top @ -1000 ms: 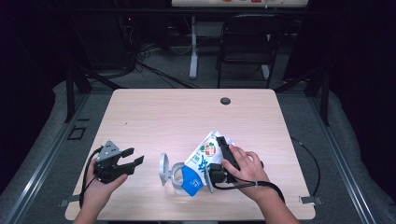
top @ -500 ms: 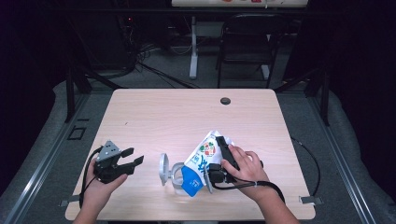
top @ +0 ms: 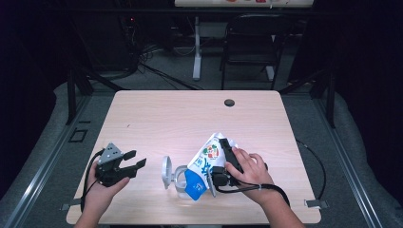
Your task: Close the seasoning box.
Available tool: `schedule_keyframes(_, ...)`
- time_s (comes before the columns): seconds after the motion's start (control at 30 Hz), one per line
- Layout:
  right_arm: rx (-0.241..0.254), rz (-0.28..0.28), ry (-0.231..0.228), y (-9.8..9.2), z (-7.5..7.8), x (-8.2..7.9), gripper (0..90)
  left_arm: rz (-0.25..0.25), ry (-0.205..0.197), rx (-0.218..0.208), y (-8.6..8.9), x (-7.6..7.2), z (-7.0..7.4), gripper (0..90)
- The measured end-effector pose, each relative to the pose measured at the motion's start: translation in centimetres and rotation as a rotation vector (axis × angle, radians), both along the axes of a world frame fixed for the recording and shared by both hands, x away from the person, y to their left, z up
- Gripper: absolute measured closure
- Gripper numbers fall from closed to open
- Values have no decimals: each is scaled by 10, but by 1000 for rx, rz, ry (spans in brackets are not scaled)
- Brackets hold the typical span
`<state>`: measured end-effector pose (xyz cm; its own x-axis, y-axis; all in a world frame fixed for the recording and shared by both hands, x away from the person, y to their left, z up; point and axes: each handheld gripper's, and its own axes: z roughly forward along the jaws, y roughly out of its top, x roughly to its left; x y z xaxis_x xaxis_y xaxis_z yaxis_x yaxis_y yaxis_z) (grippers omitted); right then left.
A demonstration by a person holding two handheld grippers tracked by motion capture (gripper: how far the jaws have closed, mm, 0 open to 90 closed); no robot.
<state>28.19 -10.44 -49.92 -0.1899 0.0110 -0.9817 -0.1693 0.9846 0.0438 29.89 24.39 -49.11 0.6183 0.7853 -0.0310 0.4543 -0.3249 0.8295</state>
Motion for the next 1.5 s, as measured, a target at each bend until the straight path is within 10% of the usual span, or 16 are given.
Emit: schedule_keyframes(1.5, -23, 2, -34, 2, 6, -2, 556, 1, -3, 2, 0, 0, 0, 479)
